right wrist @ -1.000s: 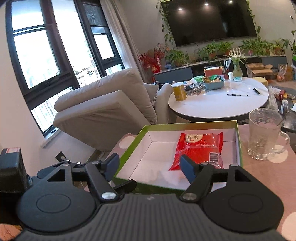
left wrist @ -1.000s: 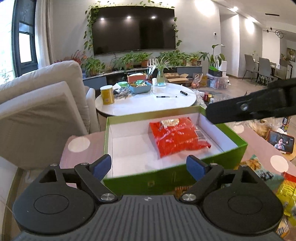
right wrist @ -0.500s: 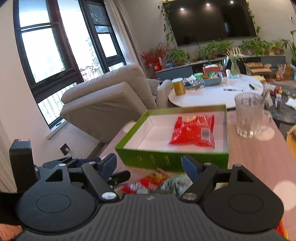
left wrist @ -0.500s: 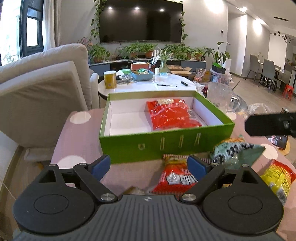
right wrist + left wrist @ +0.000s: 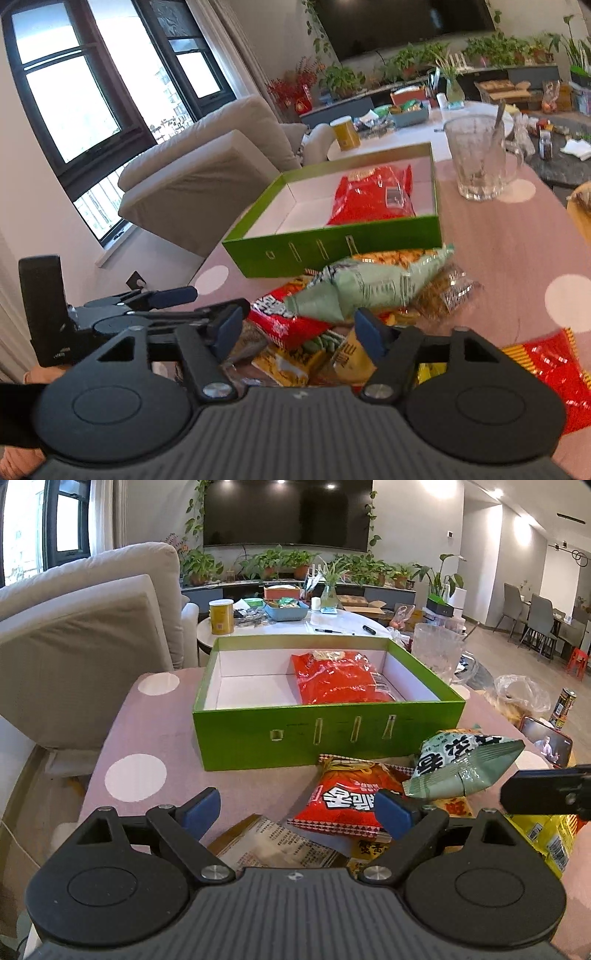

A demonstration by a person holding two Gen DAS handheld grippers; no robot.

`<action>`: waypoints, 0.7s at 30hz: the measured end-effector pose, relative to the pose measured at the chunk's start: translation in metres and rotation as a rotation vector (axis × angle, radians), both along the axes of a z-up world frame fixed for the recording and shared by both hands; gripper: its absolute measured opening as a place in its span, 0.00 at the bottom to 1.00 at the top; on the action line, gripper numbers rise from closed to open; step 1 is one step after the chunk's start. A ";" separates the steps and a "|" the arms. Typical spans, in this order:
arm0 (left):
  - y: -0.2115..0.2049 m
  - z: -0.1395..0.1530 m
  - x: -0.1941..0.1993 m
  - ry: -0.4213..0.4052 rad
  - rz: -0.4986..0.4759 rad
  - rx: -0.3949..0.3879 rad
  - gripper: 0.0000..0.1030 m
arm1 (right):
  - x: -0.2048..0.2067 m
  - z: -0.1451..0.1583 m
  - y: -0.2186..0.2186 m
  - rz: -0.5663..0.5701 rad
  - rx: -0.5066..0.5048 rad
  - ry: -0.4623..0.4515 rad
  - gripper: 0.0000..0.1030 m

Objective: Organize snacks
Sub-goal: 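Move the right gripper to the green bag of orange puffs and grasp it, then lift the green puff bag with the right gripper toward the green box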

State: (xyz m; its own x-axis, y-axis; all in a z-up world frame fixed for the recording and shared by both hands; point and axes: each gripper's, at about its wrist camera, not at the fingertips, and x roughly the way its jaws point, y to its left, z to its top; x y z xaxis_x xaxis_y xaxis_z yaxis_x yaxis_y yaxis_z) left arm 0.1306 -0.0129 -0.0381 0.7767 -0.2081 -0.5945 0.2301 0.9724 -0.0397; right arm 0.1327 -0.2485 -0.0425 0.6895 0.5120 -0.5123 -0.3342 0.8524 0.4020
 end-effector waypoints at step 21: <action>-0.039 0.001 -0.018 -0.039 -0.158 0.059 0.87 | 0.020 -0.007 -0.016 -0.065 0.022 0.047 0.54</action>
State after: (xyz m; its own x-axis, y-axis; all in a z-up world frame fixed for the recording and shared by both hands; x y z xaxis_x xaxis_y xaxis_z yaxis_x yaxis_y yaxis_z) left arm 0.1130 -0.0515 -0.0372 0.7600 -0.2949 -0.5791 0.3802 0.9245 0.0281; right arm 0.1526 -0.2644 -0.0497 0.6970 0.4784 -0.5341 -0.2588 0.8625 0.4349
